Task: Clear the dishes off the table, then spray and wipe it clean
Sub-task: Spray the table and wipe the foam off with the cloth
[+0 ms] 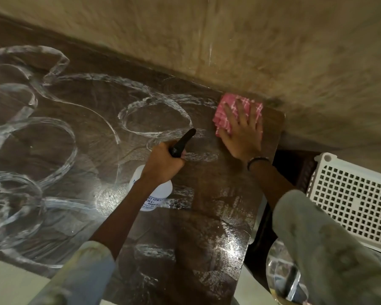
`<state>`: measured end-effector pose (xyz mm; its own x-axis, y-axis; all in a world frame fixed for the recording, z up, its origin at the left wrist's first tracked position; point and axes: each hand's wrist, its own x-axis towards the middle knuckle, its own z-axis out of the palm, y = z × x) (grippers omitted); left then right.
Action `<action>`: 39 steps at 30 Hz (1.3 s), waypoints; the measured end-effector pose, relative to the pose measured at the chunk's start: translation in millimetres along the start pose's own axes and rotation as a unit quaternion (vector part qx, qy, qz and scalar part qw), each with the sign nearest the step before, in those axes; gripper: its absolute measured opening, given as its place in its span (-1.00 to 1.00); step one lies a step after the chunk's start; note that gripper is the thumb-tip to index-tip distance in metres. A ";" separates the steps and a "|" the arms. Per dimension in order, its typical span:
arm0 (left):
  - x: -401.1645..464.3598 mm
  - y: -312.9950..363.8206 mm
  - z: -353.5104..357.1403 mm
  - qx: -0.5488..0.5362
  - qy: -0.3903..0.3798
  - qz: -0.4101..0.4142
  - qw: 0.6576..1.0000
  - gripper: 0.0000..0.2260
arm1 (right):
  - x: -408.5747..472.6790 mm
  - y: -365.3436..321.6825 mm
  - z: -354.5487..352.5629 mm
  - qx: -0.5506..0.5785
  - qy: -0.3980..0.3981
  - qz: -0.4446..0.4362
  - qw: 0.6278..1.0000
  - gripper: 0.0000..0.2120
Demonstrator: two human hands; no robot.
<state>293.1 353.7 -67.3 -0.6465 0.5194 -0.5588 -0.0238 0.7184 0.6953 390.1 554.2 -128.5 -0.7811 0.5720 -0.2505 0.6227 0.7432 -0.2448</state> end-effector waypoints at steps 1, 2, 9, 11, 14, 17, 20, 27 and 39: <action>1.0 -0.2 -0.1 0.002 0.000 0.001 1.000 -0.86 | -7.8 -4.1 3.7 -0.001 0.001 -0.023 1.000 -0.36; 2.3 -0.2 -0.1 0.008 -0.001 0.004 1.000 -0.86 | -17.8 -6.0 8.0 -0.002 0.004 -0.042 0.999 -0.37; 14.8 16.8 3.1 0.056 0.001 0.006 0.998 -0.91 | -66.7 -24.1 34.6 0.045 0.070 0.067 0.994 -0.36; 18.4 21.2 3.4 0.068 0.011 0.003 0.998 -0.92 | -66.9 -27.9 35.9 0.046 0.079 0.075 0.993 -0.36; 24.1 21.4 2.8 0.057 0.012 -0.001 0.998 -0.95 | -67.1 -24.8 35.1 0.038 0.079 0.066 0.994 -0.36; 29.8 18.4 -1.0 0.034 0.001 -0.002 0.999 -0.90 | -66.6 -24.8 35.1 0.039 0.078 0.068 0.994 -0.35; 31.8 12.8 -6.5 0.038 0.002 -0.007 0.999 -0.90 | -65.8 -23.8 34.3 0.029 0.075 0.064 0.995 -0.35; 24.8 0.2 -35.8 -0.002 -0.005 -0.005 1.000 -0.91 | -19.8 -18.0 17.6 0.012 0.042 0.060 0.997 -0.32; 4.4 -12.6 -57.9 -0.106 0.038 0.068 0.991 -0.85 | -4.7 -78.9 30.0 -0.046 -0.013 -0.163 0.985 -0.37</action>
<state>246.3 320.2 -52.4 -0.7106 0.5616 -0.4238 -0.0875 0.5271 0.8453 346.1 482.5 -136.1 -0.9365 0.2898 -0.1973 0.3316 0.9149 -0.2303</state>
